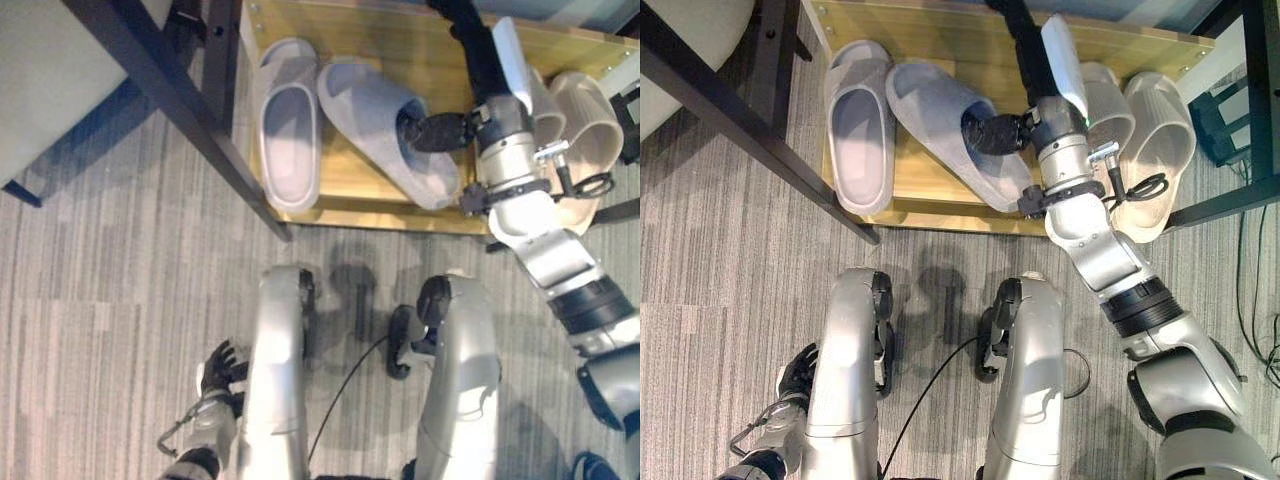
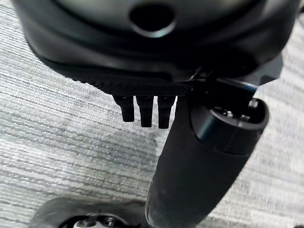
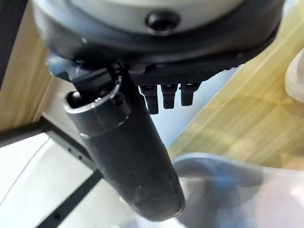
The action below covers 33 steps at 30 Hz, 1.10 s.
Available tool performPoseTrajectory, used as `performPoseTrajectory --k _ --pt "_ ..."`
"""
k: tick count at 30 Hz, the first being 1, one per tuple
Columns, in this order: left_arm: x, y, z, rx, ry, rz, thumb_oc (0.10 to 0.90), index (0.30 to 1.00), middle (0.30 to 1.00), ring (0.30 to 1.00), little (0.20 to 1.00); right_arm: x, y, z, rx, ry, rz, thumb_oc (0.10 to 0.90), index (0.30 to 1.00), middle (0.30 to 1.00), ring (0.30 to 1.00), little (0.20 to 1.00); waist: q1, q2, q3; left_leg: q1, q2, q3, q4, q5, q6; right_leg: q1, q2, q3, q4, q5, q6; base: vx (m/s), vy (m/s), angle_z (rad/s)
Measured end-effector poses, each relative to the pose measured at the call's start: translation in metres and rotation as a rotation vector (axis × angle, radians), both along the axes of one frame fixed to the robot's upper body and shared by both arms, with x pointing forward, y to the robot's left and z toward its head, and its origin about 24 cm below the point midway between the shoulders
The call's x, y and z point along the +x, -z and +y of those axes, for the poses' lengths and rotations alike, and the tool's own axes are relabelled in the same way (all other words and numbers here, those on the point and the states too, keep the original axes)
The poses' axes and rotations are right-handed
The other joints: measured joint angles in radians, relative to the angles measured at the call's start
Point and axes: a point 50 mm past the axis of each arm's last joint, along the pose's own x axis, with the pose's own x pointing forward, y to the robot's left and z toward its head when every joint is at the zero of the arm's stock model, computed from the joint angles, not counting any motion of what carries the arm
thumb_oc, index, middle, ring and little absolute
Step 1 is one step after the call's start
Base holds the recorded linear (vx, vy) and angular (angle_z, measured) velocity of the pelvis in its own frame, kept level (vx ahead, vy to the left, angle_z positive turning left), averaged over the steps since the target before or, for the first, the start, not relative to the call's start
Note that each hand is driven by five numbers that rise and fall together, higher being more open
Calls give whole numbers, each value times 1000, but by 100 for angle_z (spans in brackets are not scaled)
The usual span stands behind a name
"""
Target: Arrange the slippers neatly on the shoe rack.
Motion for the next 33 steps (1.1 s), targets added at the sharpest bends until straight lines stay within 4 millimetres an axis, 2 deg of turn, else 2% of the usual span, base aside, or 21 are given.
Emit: performPoseTrajectory --k 5,12,14,17,20,23,26,28,30,33 --pt "0 1 -1 -10 28 14 800 900 900 900 900 3 9 -4 -42 19 46 800 900 900 900 900 -10 0 0 0 1 0 4 -5 0 -1 0 0 5 -3 0 0 0 0" --pt "1 1 -2 -10 42 14 800 900 900 900 900 2 10 -6 -67 48 40 800 900 900 900 900 -14 0 0 1 2 0 5 -6 0 -2 1 1 7 -5 0 0 0 0" --pt "2 1 -2 0 53 15 800 900 900 900 900 -7 11 -8 -49 34 18 800 900 900 900 900 -15 0 0 0 2 0 5 -9 0 -3 2 2 8 -7 2 0 0 0" --pt "0 1 -1 8 53 22 800 900 900 900 900 -39 8 -2 -24 -50 -90 800 900 900 900 900 -21 0 0 0 -1 6 5 -13 0 -5 0 7 14 -18 4 1 -3 4" --pt "-1 2 -1 9 46 26 800 900 900 900 900 -54 9 1 -30 -88 -145 800 900 900 900 900 -35 -1 0 2 -2 6 5 -16 -3 -4 1 8 16 -22 6 1 -3 1" --pt "0 2 -1 17 51 23 800 900 900 900 900 -62 24 -4 2 -96 -123 800 900 900 900 900 -44 -5 0 6 0 6 6 -20 -5 -4 3 8 17 -23 4 0 0 0" --pt "0 1 -2 21 52 22 800 900 900 900 900 -64 48 -12 22 -65 -41 800 900 900 900 900 -46 -8 0 8 2 6 6 -23 -5 -5 4 8 18 -24 3 0 0 0" --pt "0 2 -1 27 43 25 800 900 900 900 900 -65 67 -13 50 -55 30 800 900 900 900 900 -65 -8 0 8 2 6 6 -24 -5 -7 5 8 19 -25 2 0 0 0" --pt "-1 2 -1 29 40 27 800 900 900 900 900 -66 75 -12 56 -56 57 800 900 900 900 900 -67 -8 0 8 3 6 7 -25 -4 -8 6 9 20 -25 1 -1 0 -2" --pt "0 1 -1 32 42 22 800 900 900 900 900 -66 75 -12 55 -60 61 800 900 900 900 900 -66 -8 0 8 10 3 10 -25 -3 -9 9 9 21 -24 -1 -3 5 -3"
